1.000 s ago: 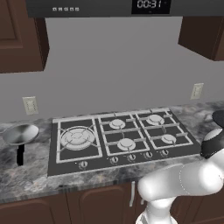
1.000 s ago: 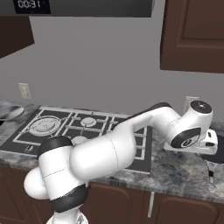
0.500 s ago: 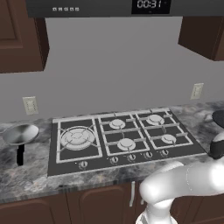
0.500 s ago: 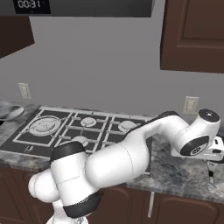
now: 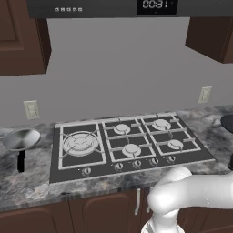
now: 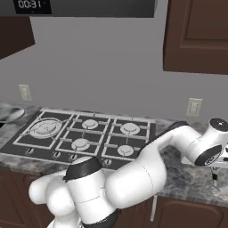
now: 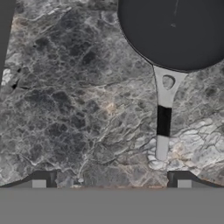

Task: Place both pans onto different burners. Then place the squash and the shrimp on different pans.

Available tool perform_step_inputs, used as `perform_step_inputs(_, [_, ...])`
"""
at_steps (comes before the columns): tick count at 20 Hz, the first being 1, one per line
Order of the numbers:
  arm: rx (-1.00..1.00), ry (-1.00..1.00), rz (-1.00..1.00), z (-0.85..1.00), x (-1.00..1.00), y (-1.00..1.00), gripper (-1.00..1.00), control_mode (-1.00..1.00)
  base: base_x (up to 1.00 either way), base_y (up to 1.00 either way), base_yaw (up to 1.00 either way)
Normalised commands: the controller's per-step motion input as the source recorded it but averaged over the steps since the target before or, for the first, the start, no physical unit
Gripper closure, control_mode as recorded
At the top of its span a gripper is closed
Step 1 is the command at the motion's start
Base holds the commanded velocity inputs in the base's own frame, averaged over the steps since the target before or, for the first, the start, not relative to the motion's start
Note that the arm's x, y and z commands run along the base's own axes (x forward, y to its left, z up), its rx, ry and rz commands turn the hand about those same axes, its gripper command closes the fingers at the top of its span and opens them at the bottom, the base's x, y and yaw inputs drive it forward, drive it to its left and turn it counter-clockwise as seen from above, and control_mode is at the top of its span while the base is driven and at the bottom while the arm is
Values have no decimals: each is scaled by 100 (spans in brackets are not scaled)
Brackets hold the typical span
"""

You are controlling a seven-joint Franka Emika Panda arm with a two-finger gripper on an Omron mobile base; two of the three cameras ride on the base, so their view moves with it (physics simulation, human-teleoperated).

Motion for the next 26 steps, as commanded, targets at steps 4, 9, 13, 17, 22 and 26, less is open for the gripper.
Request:
perform_step_inputs(4, [0, 0, 0, -18, 6, -24, -100, -100, 0, 0, 0])
perform_step_inputs(9, [0, 0, 0, -17, 1, -11, -100, -100, 0, 0, 0])
perform_step_inputs(13, [0, 0, 0, -21, 0, -6, -100, -100, 0, 0, 0])
perform_step_inputs(17, [0, 0, 0, -26, 4, -8, -100, -100, 0, 0, 0])
perform_step_inputs(22, [0, 0, 0, -27, 8, -7, -100, -100, 0, 0, 0])
perform_step_inputs(26, [0, 0, 0, -24, 11, -9, -100, -100, 0, 0, 0])
